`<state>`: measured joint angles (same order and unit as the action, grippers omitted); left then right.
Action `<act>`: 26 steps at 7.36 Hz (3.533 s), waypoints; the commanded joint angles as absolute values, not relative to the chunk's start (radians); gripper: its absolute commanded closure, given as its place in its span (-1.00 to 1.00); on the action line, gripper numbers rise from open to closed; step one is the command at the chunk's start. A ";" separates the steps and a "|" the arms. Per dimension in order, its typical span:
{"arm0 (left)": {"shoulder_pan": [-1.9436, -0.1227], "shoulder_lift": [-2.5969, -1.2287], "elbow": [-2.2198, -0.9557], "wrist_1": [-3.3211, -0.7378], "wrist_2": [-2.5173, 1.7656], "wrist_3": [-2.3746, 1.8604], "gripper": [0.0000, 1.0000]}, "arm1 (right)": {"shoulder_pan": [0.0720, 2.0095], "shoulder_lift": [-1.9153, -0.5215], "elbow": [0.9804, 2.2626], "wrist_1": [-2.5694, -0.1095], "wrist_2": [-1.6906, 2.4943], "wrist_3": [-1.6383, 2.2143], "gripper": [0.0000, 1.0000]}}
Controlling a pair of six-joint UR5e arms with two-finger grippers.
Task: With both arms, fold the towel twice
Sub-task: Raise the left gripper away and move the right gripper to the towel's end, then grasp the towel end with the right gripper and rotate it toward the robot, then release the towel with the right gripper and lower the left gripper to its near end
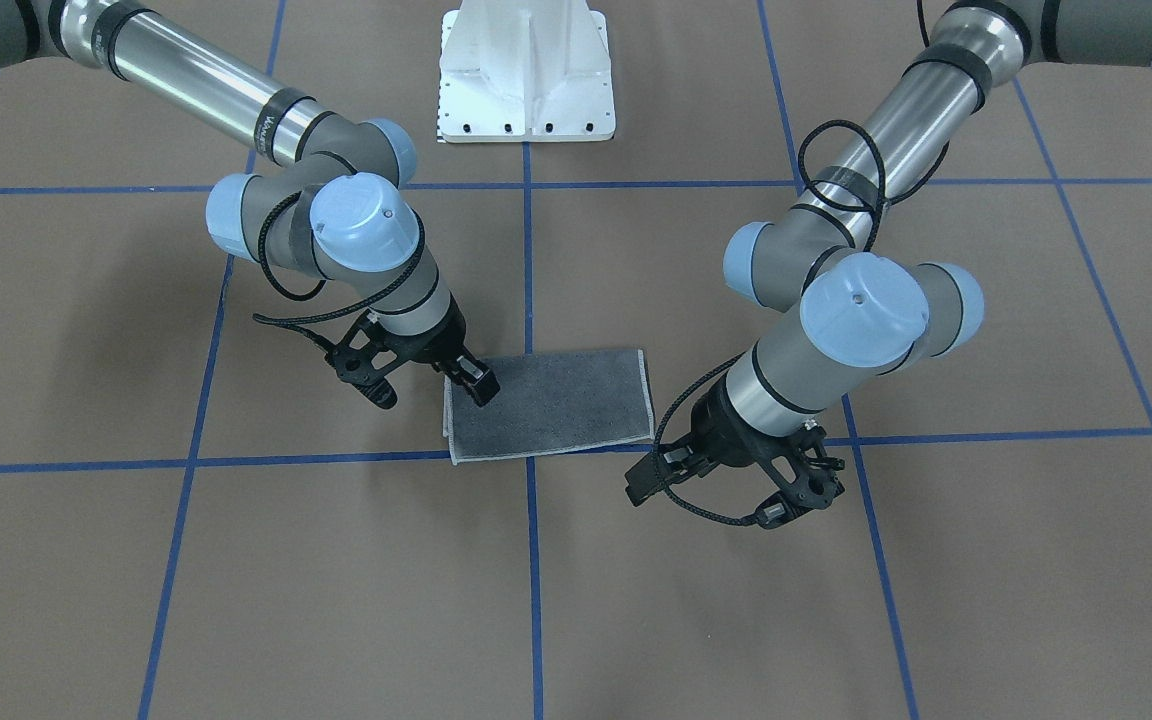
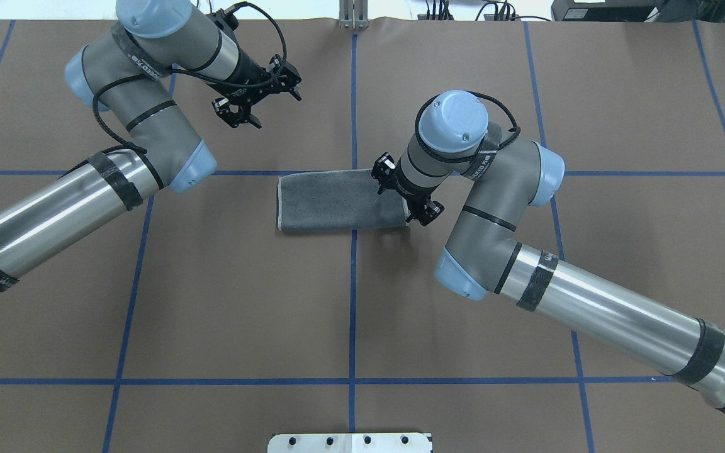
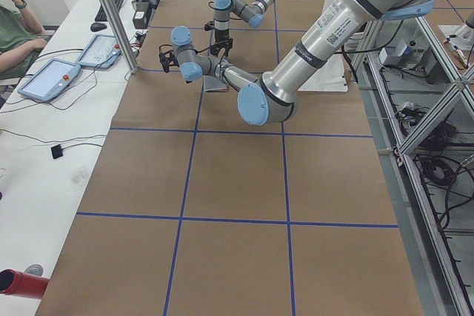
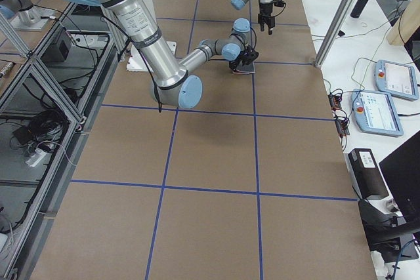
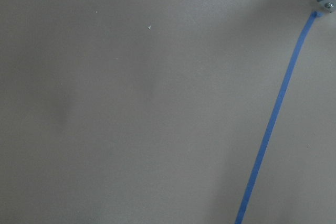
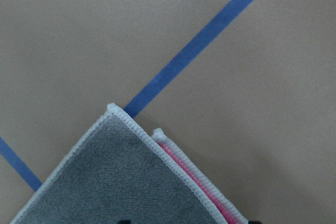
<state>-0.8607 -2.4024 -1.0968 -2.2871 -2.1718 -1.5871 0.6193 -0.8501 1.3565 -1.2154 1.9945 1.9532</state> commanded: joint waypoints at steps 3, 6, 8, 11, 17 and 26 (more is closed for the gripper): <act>-0.861 -2.404 -1.098 -2.287 -2.172 -1.588 -1.00 | 0.617 -0.859 1.364 -1.213 1.994 1.954 0.27; -0.861 -2.404 -1.098 -2.287 -2.171 -1.589 -1.00 | 0.617 -0.885 1.400 -1.209 2.002 1.945 1.00; -0.861 -2.402 -1.098 -2.287 -2.172 -1.588 -1.00 | 0.617 -0.951 1.504 -1.206 2.023 1.936 1.00; -0.861 -2.393 -1.098 -2.289 -2.172 -1.586 -0.99 | 0.531 -0.954 1.612 -1.207 2.040 1.930 1.00; -0.871 -2.382 -1.097 -2.289 -2.171 -1.562 -1.00 | 0.365 -0.829 1.586 -1.200 2.028 1.924 0.41; -0.950 -2.088 -1.395 -2.266 -2.279 -1.555 -1.00 | 0.747 -1.043 1.675 -1.210 2.197 1.581 -0.99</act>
